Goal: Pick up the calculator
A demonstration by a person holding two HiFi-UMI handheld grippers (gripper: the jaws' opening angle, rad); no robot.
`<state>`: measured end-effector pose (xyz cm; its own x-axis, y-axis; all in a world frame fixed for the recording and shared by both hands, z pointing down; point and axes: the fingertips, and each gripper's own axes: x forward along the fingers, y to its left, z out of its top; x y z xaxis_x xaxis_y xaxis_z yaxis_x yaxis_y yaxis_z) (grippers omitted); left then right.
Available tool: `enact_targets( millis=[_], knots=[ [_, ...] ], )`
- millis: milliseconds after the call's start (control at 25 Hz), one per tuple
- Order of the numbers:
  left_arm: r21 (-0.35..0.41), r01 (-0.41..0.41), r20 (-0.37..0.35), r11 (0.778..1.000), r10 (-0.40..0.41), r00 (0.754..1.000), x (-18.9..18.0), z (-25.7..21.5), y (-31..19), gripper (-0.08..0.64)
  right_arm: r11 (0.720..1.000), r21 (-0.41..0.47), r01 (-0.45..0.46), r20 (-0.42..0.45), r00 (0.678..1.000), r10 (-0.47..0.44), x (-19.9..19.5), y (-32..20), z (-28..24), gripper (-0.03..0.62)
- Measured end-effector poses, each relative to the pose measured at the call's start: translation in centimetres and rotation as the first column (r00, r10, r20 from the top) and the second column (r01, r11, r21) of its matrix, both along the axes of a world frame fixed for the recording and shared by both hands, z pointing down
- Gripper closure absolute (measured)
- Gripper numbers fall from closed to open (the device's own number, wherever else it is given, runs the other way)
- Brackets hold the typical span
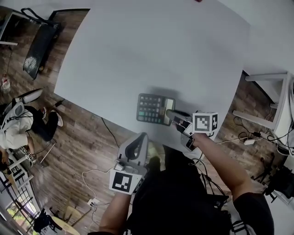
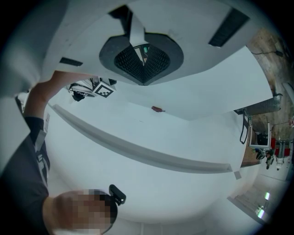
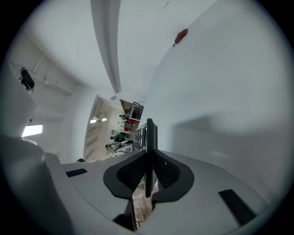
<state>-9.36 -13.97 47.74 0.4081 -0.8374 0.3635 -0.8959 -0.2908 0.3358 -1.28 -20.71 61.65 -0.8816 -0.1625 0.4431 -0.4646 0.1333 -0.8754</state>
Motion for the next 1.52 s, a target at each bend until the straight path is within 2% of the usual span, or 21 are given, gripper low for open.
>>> enact_targets(
  millis=[240,560,960,1520],
  knots=[
    [0.034,-0.026,-0.007,0.999,0.026,1.0,0.4,-2.2,2.4,0.554,0.998,0.057,-0.021,0.046,0.999,0.018,-0.1,1.7,-5.1,0.539],
    [0.148,-0.053,-0.007,0.987,0.055,0.998,0.5,-6.4,5.2,0.554,0.992,0.112,-0.06,0.108,0.993,0.048,0.1,4.5,-10.8,0.54],
    [0.292,-0.096,-0.022,0.952,0.107,0.994,1.1,-12.0,10.3,0.554,0.965,0.239,-0.106,0.223,0.973,0.051,0.1,9.5,-21.0,0.54],
    [0.388,-0.116,-0.033,0.914,0.14,0.99,1.1,-16.4,11.8,0.554,0.933,0.327,-0.148,0.274,0.96,0.056,0.1,12.2,-27.0,0.54]
  ],
)
